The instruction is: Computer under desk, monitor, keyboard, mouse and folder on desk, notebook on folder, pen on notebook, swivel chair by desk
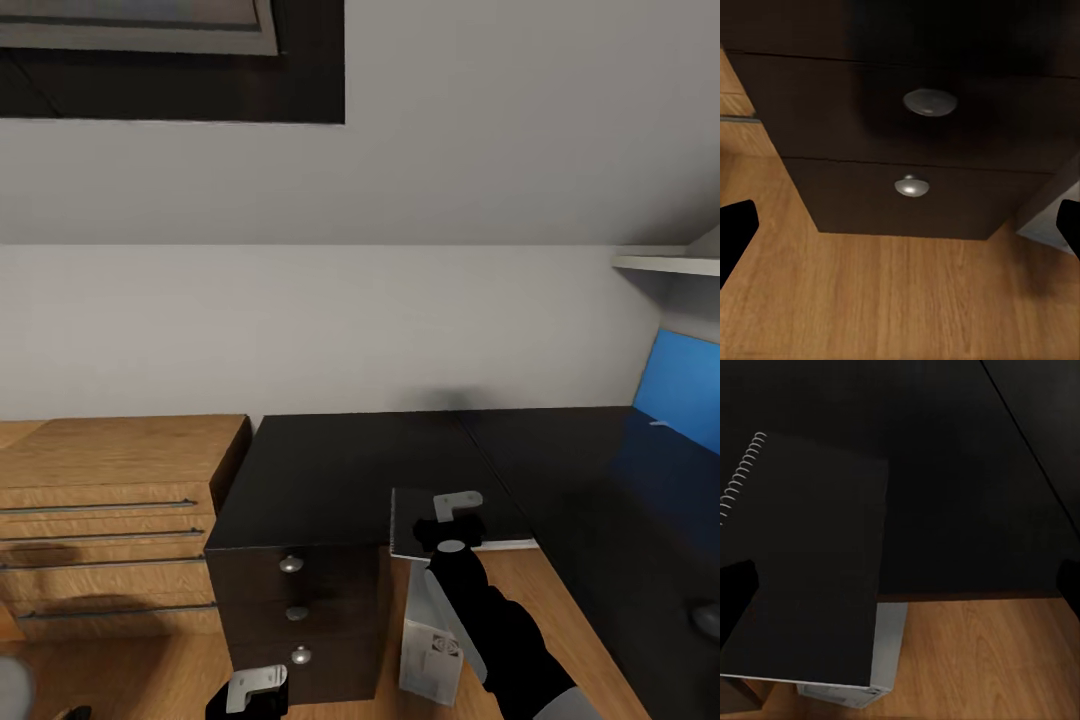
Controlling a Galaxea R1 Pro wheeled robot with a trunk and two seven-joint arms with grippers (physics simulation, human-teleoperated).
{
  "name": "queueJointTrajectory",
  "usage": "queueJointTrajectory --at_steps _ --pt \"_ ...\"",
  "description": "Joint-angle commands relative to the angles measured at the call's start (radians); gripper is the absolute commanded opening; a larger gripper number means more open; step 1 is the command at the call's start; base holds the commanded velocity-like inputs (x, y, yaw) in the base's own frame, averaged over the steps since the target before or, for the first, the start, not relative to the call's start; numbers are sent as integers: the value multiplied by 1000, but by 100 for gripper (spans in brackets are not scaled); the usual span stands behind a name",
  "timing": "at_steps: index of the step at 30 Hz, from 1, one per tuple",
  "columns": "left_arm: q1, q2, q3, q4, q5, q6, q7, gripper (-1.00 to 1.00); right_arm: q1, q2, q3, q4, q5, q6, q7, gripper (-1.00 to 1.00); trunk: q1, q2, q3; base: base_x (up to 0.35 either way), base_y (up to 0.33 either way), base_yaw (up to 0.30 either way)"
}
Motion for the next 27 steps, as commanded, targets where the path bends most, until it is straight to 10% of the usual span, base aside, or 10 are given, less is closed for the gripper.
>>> queueJointTrajectory --at_steps 1,27 --pt "-2 1 -6 0 10 -8 7 100 -1 -1 2 0 -12 2 -10 100 0 -1 -1 0 0 18" --pt "-2 2 -5 1 9 -9 9 100 -1 1 2 -6 -13 2 -14 100 0 -1 -2 0 0 7"
